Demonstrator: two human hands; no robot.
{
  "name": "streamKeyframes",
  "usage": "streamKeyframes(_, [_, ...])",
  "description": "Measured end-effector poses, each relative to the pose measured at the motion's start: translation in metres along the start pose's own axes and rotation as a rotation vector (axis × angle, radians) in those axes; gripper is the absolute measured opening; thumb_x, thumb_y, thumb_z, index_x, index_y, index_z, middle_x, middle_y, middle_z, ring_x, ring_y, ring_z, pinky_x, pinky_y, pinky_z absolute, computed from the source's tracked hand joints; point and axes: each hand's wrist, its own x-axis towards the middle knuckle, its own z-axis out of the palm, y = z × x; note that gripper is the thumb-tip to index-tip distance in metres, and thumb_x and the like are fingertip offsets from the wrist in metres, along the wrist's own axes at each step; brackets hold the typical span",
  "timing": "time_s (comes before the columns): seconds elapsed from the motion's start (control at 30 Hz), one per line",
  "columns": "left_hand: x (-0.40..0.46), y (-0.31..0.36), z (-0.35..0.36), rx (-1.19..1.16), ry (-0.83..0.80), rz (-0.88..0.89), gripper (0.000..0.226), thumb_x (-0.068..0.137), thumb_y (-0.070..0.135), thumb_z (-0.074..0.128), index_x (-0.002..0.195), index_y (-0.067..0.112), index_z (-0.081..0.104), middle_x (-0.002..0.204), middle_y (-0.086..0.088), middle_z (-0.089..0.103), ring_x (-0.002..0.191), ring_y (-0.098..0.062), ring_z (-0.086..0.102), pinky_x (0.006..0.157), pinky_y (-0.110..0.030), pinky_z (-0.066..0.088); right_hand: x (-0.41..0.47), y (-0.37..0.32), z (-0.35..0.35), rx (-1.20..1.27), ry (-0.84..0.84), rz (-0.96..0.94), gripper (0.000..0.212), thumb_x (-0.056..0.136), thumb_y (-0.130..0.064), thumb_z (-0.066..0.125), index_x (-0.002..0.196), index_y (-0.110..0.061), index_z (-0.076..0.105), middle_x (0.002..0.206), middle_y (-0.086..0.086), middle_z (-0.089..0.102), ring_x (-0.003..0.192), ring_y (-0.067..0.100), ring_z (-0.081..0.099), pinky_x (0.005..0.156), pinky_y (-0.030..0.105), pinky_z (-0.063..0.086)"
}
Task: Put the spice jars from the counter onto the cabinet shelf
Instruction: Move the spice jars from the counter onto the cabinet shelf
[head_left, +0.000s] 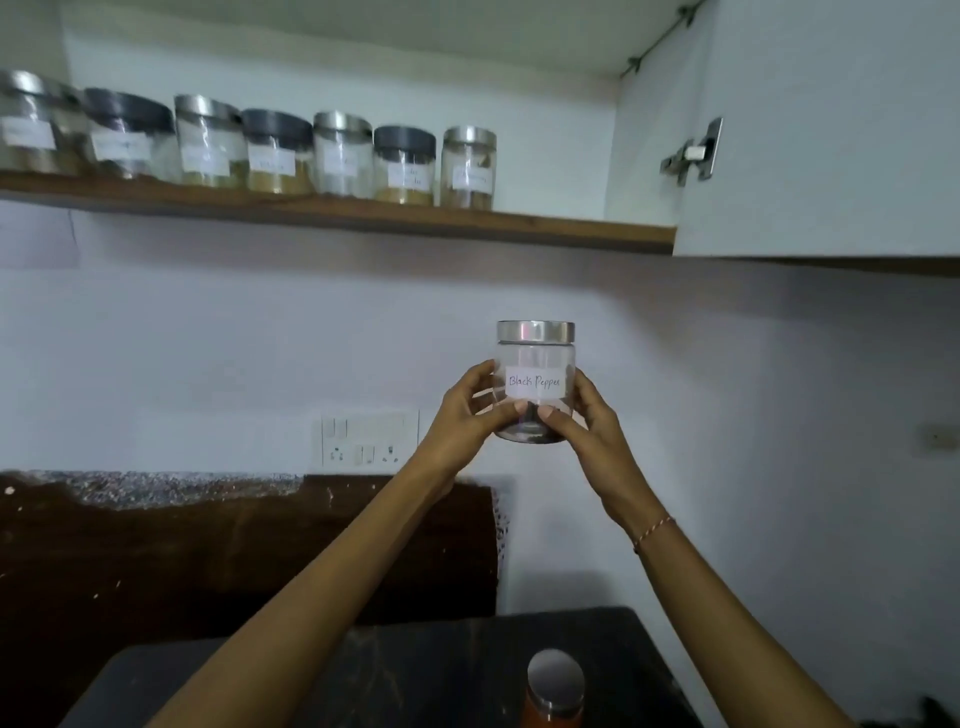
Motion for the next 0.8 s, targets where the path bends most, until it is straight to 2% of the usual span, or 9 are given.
streamKeyframes(0.17, [0.065, 0.064, 0.0, 0.024, -0.01, 0.194, 0.054, 0.085, 0.013, 0.064, 0.135, 0.011, 0.043, 0.13, -0.009, 0.056, 0.118, -0.023, 0.055, 0.097, -0.034, 0.05, 0.075, -0.059, -0.022, -0.106, 0.057, -0.186, 0.047, 0.089, -0.016, 0.057, 0.134, -0.012, 0.044, 0.131, 0.011, 0.05, 0.12, 0.021, 0.05, 0.096, 0.034, 0.05])
streamKeyframes(0.2, [0.079, 0.077, -0.001, 0.026, -0.009, 0.234, 0.055, 0.085, 0.013, 0.064, 0.135, 0.01, 0.042, 0.13, -0.009, 0.056, 0.118, -0.021, 0.055, 0.096, -0.032, 0.05, 0.09, -0.072, -0.027, -0.104, 0.048, -0.223, 0.046, 0.088, -0.014, 0.058, 0.132, -0.011, 0.046, 0.13, 0.012, 0.053, 0.119, 0.022, 0.052, 0.097, 0.036, 0.049])
streamKeyframes(0.33, [0.144, 0.122, -0.002, 0.106, 0.05, 0.321, 0.063, 0.084, 0.015, 0.065, 0.14, 0.009, 0.035, 0.133, -0.012, 0.05, 0.119, -0.024, 0.053, 0.094, -0.034, 0.05, 0.156, -0.108, -0.043, -0.105, 0.07, -0.274, 0.045, 0.086, -0.013, 0.061, 0.13, -0.013, 0.048, 0.126, 0.01, 0.057, 0.112, 0.022, 0.057, 0.089, 0.033, 0.053])
streamKeyframes(0.4, [0.175, 0.137, -0.003, 0.152, 0.089, 0.328, 0.063, 0.085, 0.016, 0.065, 0.14, 0.01, 0.035, 0.132, -0.012, 0.049, 0.115, -0.023, 0.053, 0.087, -0.028, 0.051, 0.19, -0.118, -0.049, -0.114, 0.064, -0.259, 0.048, 0.086, -0.015, 0.061, 0.132, -0.014, 0.045, 0.122, 0.004, 0.058, 0.103, 0.014, 0.059, 0.077, 0.02, 0.053])
streamKeyframes(0.47, [0.202, 0.146, -0.004, 0.219, 0.125, 0.315, 0.063, 0.085, 0.019, 0.065, 0.14, 0.011, 0.035, 0.126, -0.012, 0.049, 0.103, -0.018, 0.053, 0.074, -0.017, 0.048, 0.22, -0.12, -0.052, -0.102, 0.039, -0.199, 0.05, 0.087, -0.015, 0.061, 0.134, -0.013, 0.043, 0.119, 0.002, 0.059, 0.096, 0.007, 0.06, 0.069, 0.012, 0.05])
streamKeyframes(0.53, [0.228, 0.15, -0.006, 0.303, 0.154, 0.274, 0.061, 0.086, 0.02, 0.065, 0.139, 0.011, 0.036, 0.122, -0.015, 0.052, 0.094, -0.016, 0.052, 0.066, -0.013, 0.044, 0.251, -0.118, -0.054, -0.128, 0.017, -0.126, 0.05, 0.087, -0.015, 0.061, 0.134, -0.011, 0.043, 0.123, 0.006, 0.059, 0.099, 0.012, 0.059, 0.078, 0.02, 0.049])
streamKeyframes(0.63, [0.255, 0.144, -0.009, 0.422, 0.163, 0.162, 0.056, 0.085, 0.018, 0.065, 0.135, 0.008, 0.041, 0.124, -0.017, 0.056, 0.102, -0.022, 0.057, 0.071, -0.019, 0.045, 0.282, -0.107, -0.054, -0.163, -0.028, -0.017, 0.049, 0.086, -0.007, 0.06, 0.132, -0.006, 0.044, 0.126, 0.015, 0.056, 0.103, 0.019, 0.057, 0.09, 0.033, 0.049])
streamKeyframes(0.73, [0.273, 0.133, -0.011, 0.434, 0.109, -0.005, 0.047, 0.084, 0.01, 0.064, 0.128, 0.005, 0.048, 0.122, -0.014, 0.058, 0.104, -0.025, 0.057, 0.068, -0.022, 0.043, 0.302, -0.092, -0.051, -0.234, -0.053, 0.081, 0.05, 0.086, -0.005, 0.061, 0.132, -0.003, 0.042, 0.13, 0.016, 0.054, 0.109, 0.025, 0.055, 0.097, 0.038, 0.047])
streamKeyframes(0.8, [0.28, 0.131, -0.012, 0.396, 0.064, -0.095, 0.046, 0.084, 0.006, 0.062, 0.128, 0.003, 0.046, 0.121, -0.013, 0.055, 0.105, -0.023, 0.054, 0.076, -0.026, 0.047, 0.315, -0.084, -0.05, -0.259, -0.064, 0.138, 0.048, 0.087, -0.008, 0.059, 0.132, -0.006, 0.042, 0.13, 0.014, 0.052, 0.109, 0.025, 0.052, 0.098, 0.039, 0.045])
